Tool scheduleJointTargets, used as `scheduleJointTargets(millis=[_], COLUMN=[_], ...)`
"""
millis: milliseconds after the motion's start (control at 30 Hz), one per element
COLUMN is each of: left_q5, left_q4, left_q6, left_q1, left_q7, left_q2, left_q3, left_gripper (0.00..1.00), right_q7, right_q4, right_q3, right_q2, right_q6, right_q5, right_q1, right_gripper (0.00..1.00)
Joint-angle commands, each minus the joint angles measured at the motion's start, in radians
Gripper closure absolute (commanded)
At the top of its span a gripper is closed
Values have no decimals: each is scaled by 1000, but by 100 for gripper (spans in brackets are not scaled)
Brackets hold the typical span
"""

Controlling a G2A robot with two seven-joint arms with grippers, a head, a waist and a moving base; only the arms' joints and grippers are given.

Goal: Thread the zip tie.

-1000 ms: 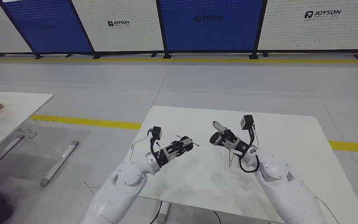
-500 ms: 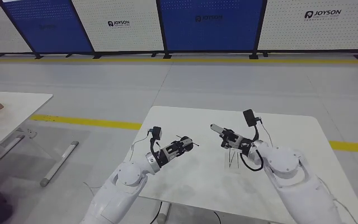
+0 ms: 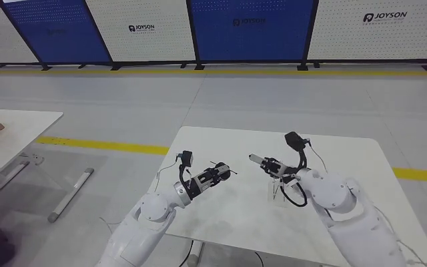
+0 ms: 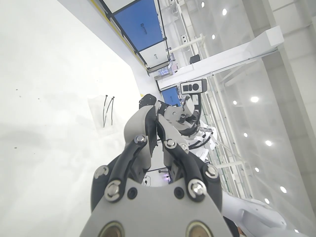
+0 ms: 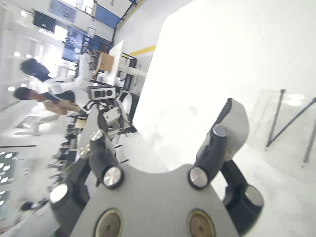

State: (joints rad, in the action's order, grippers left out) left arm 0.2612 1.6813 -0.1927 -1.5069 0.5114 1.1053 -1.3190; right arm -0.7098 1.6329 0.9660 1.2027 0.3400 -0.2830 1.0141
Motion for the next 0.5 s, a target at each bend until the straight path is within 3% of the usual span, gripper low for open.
scheduleJointTargets(millis=[0, 200, 467], left_q5=[0, 0, 0], left_q4=[0, 0, 0], left_q6=[0, 0, 0], left_q1=[0, 0, 0], left_q7=[0, 0, 0], left_q2=[0, 0, 0], left_q3=[0, 0, 0], left_gripper=[100, 100, 100], right_q7=[-57, -385, -401], right_q4=[9, 17, 3], right_q3=[10, -17, -13], right_q2=[-5, -22, -21], right_q6=[0, -24, -10], right_q5=[-84, -233, -229], right_q1=[-15, -107, -125], right_gripper=[0, 0, 0])
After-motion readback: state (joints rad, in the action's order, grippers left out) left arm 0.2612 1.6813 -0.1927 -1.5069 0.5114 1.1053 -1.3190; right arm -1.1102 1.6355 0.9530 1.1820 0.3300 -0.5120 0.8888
